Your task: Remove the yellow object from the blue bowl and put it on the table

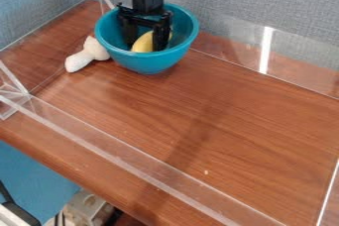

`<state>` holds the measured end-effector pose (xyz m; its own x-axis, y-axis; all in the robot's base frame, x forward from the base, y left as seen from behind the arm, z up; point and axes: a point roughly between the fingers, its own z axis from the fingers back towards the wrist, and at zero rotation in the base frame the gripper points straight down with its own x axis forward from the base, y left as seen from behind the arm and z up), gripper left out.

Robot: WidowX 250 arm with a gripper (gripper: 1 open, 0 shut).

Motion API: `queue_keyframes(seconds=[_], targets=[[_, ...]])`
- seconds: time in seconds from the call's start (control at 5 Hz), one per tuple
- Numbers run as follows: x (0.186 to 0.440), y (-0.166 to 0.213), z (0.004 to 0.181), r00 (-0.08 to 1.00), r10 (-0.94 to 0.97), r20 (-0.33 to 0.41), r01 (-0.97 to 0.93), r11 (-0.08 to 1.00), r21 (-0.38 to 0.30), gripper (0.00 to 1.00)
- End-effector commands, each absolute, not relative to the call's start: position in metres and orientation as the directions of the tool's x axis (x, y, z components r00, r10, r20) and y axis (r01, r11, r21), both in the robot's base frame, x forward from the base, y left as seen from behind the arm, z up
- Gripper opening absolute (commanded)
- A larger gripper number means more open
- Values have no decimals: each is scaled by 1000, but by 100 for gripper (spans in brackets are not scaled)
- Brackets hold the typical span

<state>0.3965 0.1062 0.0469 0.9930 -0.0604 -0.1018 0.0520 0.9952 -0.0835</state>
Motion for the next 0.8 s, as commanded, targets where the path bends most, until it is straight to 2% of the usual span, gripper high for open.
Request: queue_keyframes(seconds=[0.0,0.6], targets=[[398,111,69,997,-63,-49,59,995,-79,100],[393,106,72,995,-85,-54,78,990,-114,100]])
